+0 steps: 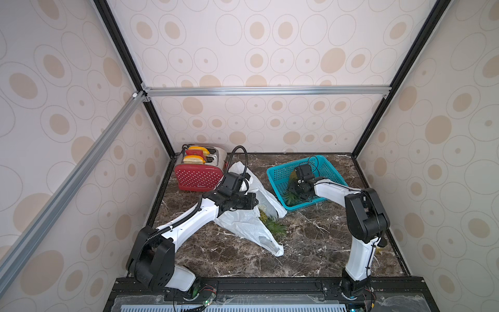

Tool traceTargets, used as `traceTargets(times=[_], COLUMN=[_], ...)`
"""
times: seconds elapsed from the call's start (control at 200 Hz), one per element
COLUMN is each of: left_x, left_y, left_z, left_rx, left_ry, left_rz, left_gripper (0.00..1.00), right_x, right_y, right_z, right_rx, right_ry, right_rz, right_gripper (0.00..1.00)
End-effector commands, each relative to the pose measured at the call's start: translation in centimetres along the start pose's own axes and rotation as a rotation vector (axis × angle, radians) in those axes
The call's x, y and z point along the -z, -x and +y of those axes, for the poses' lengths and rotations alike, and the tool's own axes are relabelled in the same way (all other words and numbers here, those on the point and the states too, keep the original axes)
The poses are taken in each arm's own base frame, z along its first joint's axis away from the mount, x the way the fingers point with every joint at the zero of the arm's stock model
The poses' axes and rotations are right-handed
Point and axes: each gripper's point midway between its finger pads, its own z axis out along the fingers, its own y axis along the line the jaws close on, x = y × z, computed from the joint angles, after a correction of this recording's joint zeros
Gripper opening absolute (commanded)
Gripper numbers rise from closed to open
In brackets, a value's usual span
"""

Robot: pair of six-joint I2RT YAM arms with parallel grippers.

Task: Place the pineapple into a plastic bag & tie a knot
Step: Pick up the pineapple from the basket, then place the pineapple in the plastic bag.

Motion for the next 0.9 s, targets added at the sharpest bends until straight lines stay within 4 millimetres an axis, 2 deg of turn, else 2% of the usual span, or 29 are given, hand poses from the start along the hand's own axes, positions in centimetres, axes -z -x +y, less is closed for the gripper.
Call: traceTargets(times=[0.0,0.04,0.2,0.335,0.441,0.511,0.591,0.731,0.806,0.896], left_x=[0.5,0.5,0.4,0.2,0.1,0.1,0.1,0.3,0.4,0.4], left_y=[1.3,1.3,1.2,1.2,1.3,1.4,1.4,1.3,1.3,1.5], left_z=[-0.6,-0.6,-0.5,-0.4,-0.6,-0.7,-0.8,-1.0,-1.4,-1.8], left_rx=[-0.021,-0.021,-0.020,-0.020,-0.026,-0.033,-0.047,-0.079,-0.092,-0.108], left_ry=[-0.003,-0.003,0.000,0.006,0.000,-0.001,-0.006,-0.011,-0.030,-0.047], left_rz=[-0.016,-0.015,-0.006,0.007,0.009,0.010,0.015,0.029,0.033,0.037], left_gripper=[0.00,0.00,0.00,0.00,0.00,0.00,0.00,0.00,0.00,0.00], right_x=[0.0,0.7,4.8,10.0,14.6,17.4,20.5,26.1,28.1,29.0], right_y=[-0.6,-0.3,1.6,3.1,3.0,1.6,-1.2,-6.7,-8.9,-11.1], right_z=[-2.4,-2.2,-0.4,2.1,4.2,5.7,6.8,7.1,6.7,6.4], right_rx=[0.008,0.023,0.118,0.267,0.451,0.605,0.767,1.009,1.061,1.063], right_ry=[-0.074,-0.067,0.000,0.098,0.211,0.333,0.479,0.705,0.787,0.862], right_rz=[-0.005,-0.021,-0.085,-0.139,-0.171,-0.164,-0.108,0.000,0.054,0.133], right_gripper=[0.31,0.22,0.00,0.00,0.00,0.00,0.00,0.00,0.00,0.00])
